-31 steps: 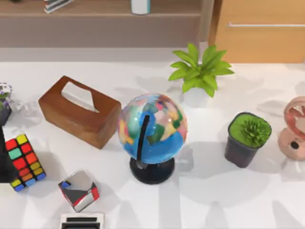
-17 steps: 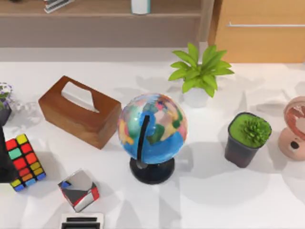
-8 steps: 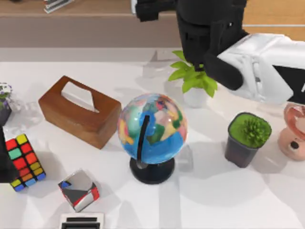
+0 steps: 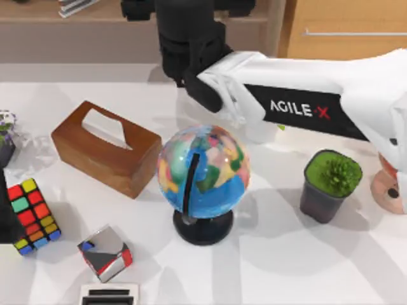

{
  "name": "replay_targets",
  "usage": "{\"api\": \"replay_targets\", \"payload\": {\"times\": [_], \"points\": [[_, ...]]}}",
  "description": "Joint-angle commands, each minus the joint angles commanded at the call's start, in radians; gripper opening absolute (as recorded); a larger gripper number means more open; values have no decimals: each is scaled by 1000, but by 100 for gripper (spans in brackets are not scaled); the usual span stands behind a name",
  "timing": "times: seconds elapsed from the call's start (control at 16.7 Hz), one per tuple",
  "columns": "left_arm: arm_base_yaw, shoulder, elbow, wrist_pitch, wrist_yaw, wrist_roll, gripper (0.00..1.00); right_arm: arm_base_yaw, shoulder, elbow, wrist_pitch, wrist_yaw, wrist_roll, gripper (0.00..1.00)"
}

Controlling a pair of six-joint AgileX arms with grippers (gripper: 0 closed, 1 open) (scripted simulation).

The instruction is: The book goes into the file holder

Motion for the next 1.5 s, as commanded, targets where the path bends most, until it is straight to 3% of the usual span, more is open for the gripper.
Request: {"api": "replay_targets", "payload": {"times": [1.2,1.5], "points": [[0,0,0,0,0,0,100,-30,121,168,-34,-21,1,100],[0,0,0,0,0,0,100,-30,121,168,-34,-21,1,62]]}}
